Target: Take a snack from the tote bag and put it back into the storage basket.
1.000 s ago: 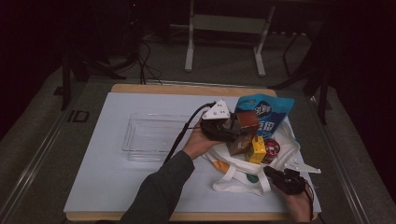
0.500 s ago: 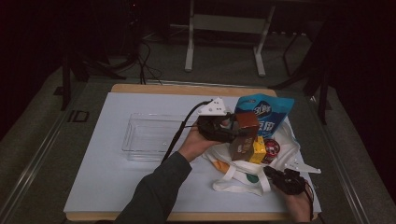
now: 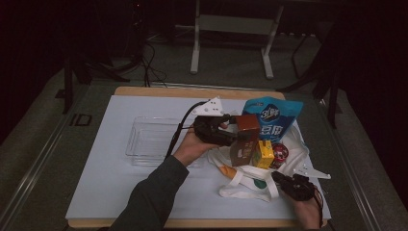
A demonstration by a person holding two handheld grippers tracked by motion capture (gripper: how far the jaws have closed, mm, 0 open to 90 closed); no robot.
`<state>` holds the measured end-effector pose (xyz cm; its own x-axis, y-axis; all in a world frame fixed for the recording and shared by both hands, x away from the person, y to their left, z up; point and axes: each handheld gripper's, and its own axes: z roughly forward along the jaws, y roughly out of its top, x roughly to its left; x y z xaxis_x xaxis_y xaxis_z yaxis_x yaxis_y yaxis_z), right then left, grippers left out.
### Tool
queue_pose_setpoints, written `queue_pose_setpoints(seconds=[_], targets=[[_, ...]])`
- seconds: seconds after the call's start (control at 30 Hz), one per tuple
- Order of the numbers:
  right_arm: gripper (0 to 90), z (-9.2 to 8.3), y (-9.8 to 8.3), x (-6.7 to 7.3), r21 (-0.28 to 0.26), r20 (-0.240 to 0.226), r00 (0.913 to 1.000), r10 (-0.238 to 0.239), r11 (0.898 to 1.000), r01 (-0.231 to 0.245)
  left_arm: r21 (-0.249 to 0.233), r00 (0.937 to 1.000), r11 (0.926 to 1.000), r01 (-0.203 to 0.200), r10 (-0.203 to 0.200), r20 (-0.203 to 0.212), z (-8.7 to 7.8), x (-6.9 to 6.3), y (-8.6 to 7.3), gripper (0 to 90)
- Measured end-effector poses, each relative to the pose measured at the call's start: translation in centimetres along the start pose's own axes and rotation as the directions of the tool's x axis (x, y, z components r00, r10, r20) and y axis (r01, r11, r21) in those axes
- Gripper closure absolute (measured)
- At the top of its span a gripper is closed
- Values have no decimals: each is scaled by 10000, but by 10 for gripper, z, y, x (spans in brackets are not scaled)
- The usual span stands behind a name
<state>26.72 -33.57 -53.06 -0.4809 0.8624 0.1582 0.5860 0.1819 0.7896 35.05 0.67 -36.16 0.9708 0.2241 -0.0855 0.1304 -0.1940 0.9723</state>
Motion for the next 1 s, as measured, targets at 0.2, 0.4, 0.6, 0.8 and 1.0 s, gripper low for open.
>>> queue_pose_setpoints(seconds=[0.2,0.4,0.6,0.8,1.0], targets=[[831,0,0,0,-9,-3,10000,16,10000,-16,210,9998,9997,-154,155,-81,-11,1,5,430],[831,0,0,0,-4,4,10000,13,10000,-13,201,9995,9993,-316,317,-29,-21,1,7,430],[831,0,0,0,-18,-7,10000,24,10000,-24,233,9993,9991,-366,368,-114,-31,3,9,430],[831,0,0,0,-24,-13,10000,26,10000,-26,187,9993,9992,-354,356,-105,-45,5,10,430],[831,0,0,0,-30,-13,10000,39,10000,-39,181,9991,9992,-357,361,-210,-60,6,10,430]])
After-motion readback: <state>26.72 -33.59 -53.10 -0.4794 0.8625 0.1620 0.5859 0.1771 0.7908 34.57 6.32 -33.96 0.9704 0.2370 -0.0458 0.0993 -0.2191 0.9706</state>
